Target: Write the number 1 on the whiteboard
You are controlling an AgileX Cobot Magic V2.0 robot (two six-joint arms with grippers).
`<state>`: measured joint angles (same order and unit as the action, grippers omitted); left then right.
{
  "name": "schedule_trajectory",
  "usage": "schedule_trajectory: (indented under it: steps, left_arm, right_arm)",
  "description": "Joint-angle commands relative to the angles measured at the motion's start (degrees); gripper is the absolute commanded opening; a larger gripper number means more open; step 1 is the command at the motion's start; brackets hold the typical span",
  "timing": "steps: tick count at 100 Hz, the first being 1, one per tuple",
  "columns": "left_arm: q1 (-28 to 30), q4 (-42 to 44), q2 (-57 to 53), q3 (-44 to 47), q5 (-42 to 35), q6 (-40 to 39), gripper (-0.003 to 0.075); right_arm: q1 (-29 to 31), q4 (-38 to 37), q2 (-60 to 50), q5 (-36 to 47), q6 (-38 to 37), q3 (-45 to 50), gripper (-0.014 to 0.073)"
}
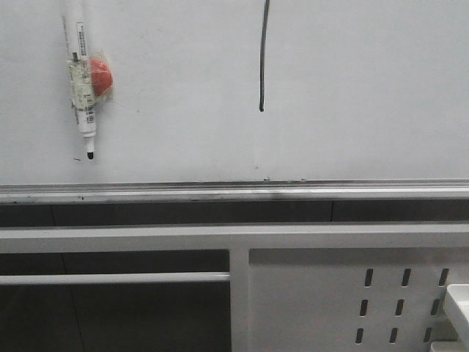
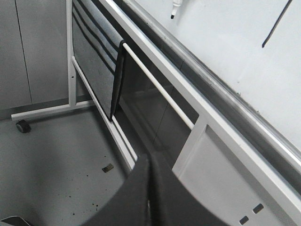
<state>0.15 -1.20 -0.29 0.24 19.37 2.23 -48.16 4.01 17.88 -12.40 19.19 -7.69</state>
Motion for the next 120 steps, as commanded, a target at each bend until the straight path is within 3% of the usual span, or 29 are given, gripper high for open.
schedule_trajectory:
  steps: [1, 78, 89, 102, 120]
  left_arm:
    - [-0.44, -0.58, -1.32, 2.03, -3.71, 0.22, -0.0020]
    - [-0.44, -0.58, -1.32, 2.03, -3.71, 0.22, -0.0020]
    - [-0.44, -0.58, -1.32, 2.03, -3.71, 0.22, -0.0020]
    - [-0.44, -0.58, -1.32, 2.03, -3.71, 0.22, -0.0020]
    - [-0.44, -0.58, -1.32, 2.03, -3.71, 0.22, -0.0020]
  right_arm:
    - [-0.14, -0.04, 0.41, 4.33, 0.27, -1.44, -0.0059]
    - [-0.14, 0.90, 0.28, 4.67, 0.27, -0.13, -0.0059]
    - [0.22, 1.20, -3.63, 4.76, 0.27, 0.00, -0.0059]
    - [4.38, 1.20, -11.24, 6.48, 0.27, 0.61, -0.0059]
    - [18.25, 2.29, -17.71, 9.74, 0.27, 2.89, -0.0059]
